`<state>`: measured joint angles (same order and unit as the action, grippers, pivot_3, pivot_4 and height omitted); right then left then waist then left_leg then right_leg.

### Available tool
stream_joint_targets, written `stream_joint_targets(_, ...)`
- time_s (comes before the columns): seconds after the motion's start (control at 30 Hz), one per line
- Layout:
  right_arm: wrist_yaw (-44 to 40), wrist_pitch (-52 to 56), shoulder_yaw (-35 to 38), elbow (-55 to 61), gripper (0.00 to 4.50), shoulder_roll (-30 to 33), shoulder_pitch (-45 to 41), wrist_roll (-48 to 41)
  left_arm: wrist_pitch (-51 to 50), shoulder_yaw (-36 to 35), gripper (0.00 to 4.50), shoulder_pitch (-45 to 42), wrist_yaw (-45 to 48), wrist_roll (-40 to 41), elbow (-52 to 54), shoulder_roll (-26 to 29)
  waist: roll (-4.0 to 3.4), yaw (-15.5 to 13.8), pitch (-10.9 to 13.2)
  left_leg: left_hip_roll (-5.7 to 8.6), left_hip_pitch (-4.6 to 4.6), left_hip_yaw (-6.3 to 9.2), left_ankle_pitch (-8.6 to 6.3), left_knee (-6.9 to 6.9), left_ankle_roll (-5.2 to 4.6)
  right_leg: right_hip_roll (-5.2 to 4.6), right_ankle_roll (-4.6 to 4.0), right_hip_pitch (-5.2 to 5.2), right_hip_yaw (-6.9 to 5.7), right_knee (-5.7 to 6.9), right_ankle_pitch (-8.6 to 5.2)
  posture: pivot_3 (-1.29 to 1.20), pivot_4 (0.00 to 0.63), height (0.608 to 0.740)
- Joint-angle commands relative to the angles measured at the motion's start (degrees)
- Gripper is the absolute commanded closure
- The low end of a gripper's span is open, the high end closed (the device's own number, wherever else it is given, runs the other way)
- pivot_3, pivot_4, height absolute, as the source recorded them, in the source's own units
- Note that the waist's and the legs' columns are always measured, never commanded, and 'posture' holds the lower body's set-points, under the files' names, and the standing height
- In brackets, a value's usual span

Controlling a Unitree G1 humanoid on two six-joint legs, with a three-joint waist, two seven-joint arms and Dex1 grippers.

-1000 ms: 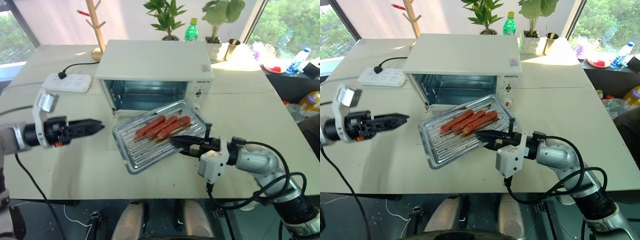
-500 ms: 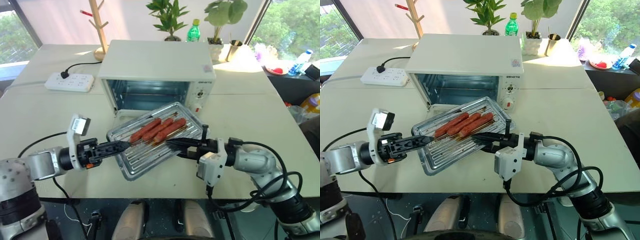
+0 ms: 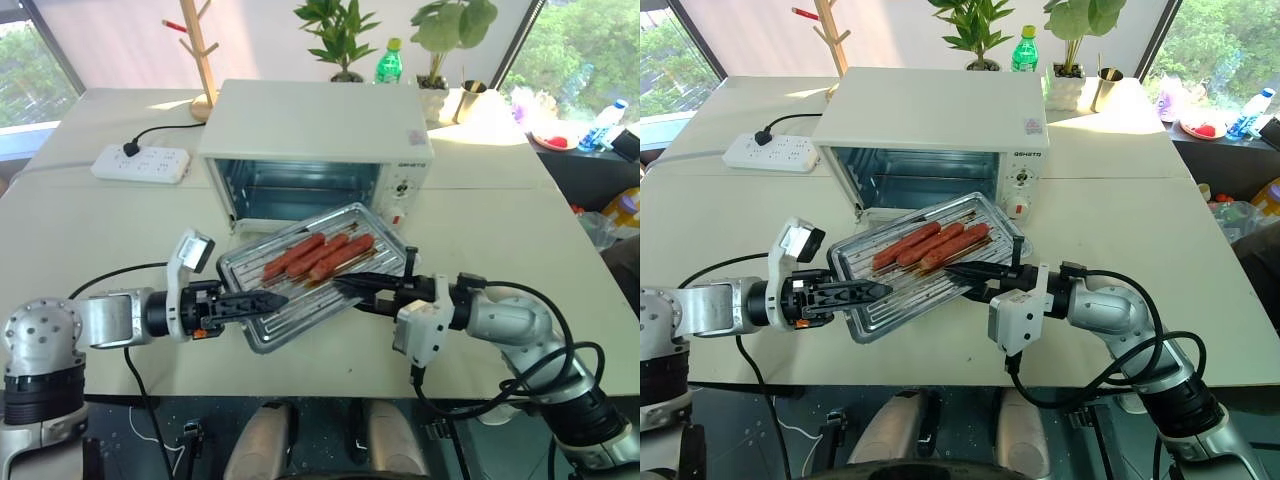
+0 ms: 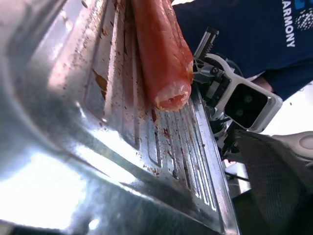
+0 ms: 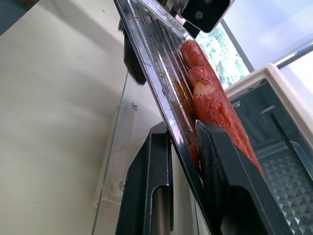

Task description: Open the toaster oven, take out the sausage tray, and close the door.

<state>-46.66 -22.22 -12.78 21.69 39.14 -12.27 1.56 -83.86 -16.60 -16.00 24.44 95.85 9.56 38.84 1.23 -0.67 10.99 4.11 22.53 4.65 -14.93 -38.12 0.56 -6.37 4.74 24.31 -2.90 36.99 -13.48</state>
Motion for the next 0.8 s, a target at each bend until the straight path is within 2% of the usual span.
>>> stream_joint_targets(0.03,0.64,-0.81,0.59,2.44,4.21,-0.7,-0.59,-0.27,3.4,1.91,2.47,0.16,-1.84,5.7,-0.02,1.19,0.0,0.0,0.0,0.0,0.0,0.0,0.0,0.0,0.0,0.0,0.0,0.0,0.0,0.0,0.0,0.0,0.15,0.717)
stream_joint_targets(0.1,0.79,-0.77,0.64,2.5,4.21,-0.63,-0.54,-0.18,5.12,3.1,3.58,0.47,-3.51,8.21,-0.74,1.99,0.0,-0.01,0.0,0.0,0.0,0.0,0.0,0.0,0.0,-0.01,0.0,0.0,0.0,0.0,0.0,0.0,0.15,0.717)
stream_joint_targets(0.17,0.81,-0.8,0.86,2.65,4.21,-0.55,-0.34,-0.09,7.03,4.41,4.49,1.04,-5.53,11.33,-1.27,2.93,-0.03,0.01,-0.01,0.01,0.0,0.0,0.0,0.0,0.0,-0.02,0.0,0.01,0.0,0.0,0.0,0.0,0.15,0.717)
stream_joint_targets(0.3,0.57,-0.87,1.32,2.73,4.21,-0.33,-0.12,-0.03,10.69,6.97,4.49,2.5,-9.36,16.6,-1.86,4.08,-0.02,-0.02,0.0,0.01,0.0,0.0,0.0,0.01,0.0,-0.03,-0.02,0.02,0.0,0.0,-0.01,0.0,0.15,0.717)
stream_joint_targets(0.53,-0.87,0.23,1.81,3.21,4.21,0.32,0.4,-1.32,13.25,7.46,4.49,5.95,-10.24,17.15,-1.61,2.34,-0.03,-0.03,0.0,0.03,0.0,-0.01,-0.01,0.03,-0.01,-0.05,-0.04,0.02,0.0,-0.01,-0.04,0.0,0.15,0.717)
stream_joint_targets(0.77,-1.37,1.88,2.77,4.19,0.78,1.19,1.29,-2.34,14.89,6.06,4.5,9.03,-11.07,17.15,-0.97,0.14,-0.04,0.0,0.0,0.03,0.0,-0.01,-0.01,0.05,-0.02,-0.06,-0.07,0.02,0.0,-0.03,-0.06,0.0,0.15,0.717)
stream_joint_targets(0.8,-1.39,2.07,2.97,4.3,0.78,1.36,1.46,-2.4,15.18,5.69,4.5,9.39,-11.2,17.15,-0.85,-0.24,-0.04,-0.05,0.0,0.03,0.01,-0.01,-0.01,0.05,-0.02,-0.06,-0.07,0.02,0.0,-0.03,-0.06,0.0,0.15,0.717)
